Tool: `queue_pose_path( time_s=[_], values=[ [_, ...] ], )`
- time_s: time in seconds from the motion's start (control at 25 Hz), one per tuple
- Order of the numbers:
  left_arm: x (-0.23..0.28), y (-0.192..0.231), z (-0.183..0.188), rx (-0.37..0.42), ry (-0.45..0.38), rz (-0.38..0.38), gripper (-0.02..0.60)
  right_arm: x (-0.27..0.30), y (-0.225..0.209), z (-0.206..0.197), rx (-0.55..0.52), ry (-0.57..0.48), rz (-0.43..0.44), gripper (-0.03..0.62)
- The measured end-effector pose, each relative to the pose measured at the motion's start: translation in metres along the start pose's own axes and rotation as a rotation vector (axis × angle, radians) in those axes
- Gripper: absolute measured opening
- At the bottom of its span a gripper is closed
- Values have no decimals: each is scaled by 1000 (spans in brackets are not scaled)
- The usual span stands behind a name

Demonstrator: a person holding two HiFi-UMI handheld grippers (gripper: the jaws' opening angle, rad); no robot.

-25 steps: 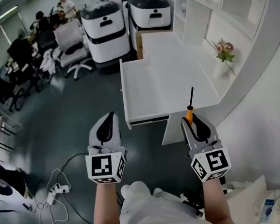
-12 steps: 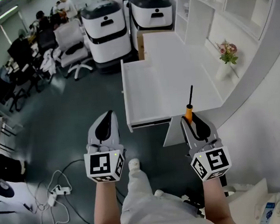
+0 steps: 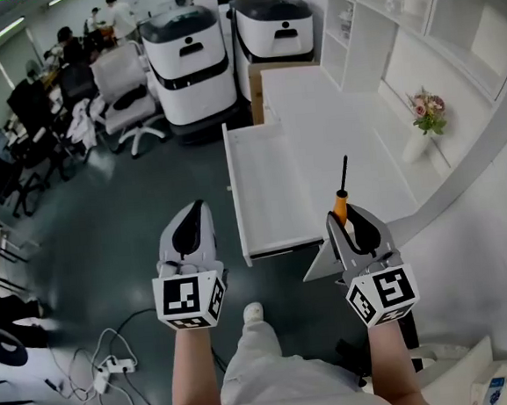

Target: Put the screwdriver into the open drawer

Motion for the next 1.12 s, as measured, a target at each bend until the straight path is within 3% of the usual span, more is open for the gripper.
queue_pose_path(
  time_s=[0.64,1.12],
  values=[
    [124,108,-53,-39,22,-68,12,155,-7,-35,8,48,-73,115],
    [177,138,-82,-78,28,-139,12,208,-8,-54,-13,80,-127,115]
  ],
)
Point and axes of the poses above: the fingertips, and each gripper's own axes: x forward along the fingers, y to its left, z out of its top, the point moved 5 cm from there along -x, backward along the fingers, and after that the axes turned 12 degrees about -y, right-handed, at the moved point
